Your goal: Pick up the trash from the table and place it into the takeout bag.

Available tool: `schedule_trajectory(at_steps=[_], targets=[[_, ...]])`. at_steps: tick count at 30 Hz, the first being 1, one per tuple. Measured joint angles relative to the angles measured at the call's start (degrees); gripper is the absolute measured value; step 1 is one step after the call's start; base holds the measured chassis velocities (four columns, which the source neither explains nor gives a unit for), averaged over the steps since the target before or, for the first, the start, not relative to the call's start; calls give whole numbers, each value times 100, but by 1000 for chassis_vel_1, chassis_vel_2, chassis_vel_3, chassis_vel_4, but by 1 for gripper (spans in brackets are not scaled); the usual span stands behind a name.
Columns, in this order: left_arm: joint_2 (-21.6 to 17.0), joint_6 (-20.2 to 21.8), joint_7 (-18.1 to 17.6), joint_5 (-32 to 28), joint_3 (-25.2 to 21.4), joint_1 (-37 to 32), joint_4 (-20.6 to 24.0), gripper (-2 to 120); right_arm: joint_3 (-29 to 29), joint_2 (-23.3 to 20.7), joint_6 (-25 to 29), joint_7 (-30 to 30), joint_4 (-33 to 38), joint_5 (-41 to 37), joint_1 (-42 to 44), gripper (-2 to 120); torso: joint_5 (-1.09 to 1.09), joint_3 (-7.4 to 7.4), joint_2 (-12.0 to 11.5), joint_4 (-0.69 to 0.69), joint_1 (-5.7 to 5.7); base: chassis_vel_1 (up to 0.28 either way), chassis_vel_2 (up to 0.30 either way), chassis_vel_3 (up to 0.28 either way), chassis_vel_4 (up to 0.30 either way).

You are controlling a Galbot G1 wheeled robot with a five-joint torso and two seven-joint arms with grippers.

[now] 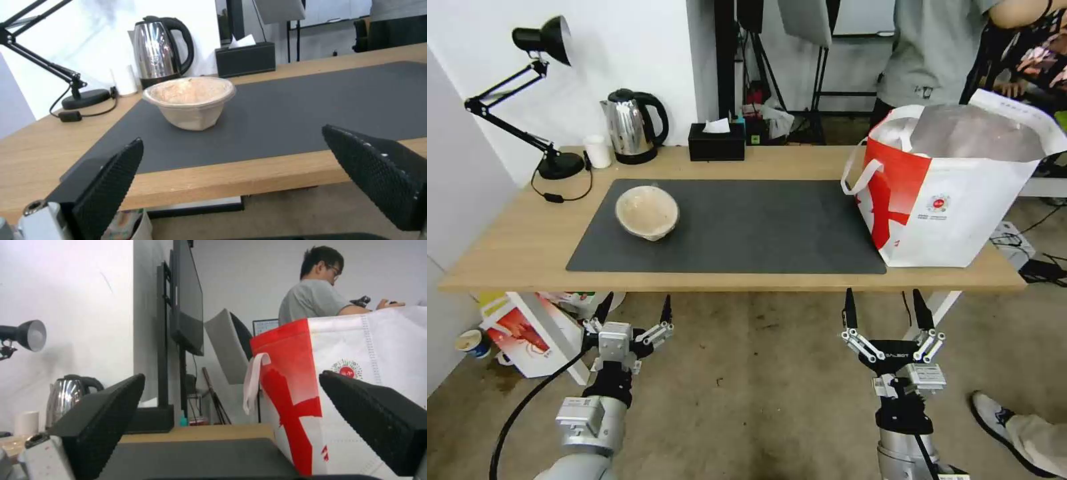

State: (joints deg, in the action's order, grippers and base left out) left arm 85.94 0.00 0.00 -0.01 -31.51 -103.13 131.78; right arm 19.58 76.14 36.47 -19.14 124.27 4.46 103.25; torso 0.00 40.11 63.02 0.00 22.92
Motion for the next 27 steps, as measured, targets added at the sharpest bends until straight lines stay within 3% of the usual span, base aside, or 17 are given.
schedule_trajectory(at_steps=[27], targets=[[0,0,0,0,0,0,0,100,2,-4,-13,-4,9,-2,0,100,0,-1,0,0,0,0,0,0,0]])
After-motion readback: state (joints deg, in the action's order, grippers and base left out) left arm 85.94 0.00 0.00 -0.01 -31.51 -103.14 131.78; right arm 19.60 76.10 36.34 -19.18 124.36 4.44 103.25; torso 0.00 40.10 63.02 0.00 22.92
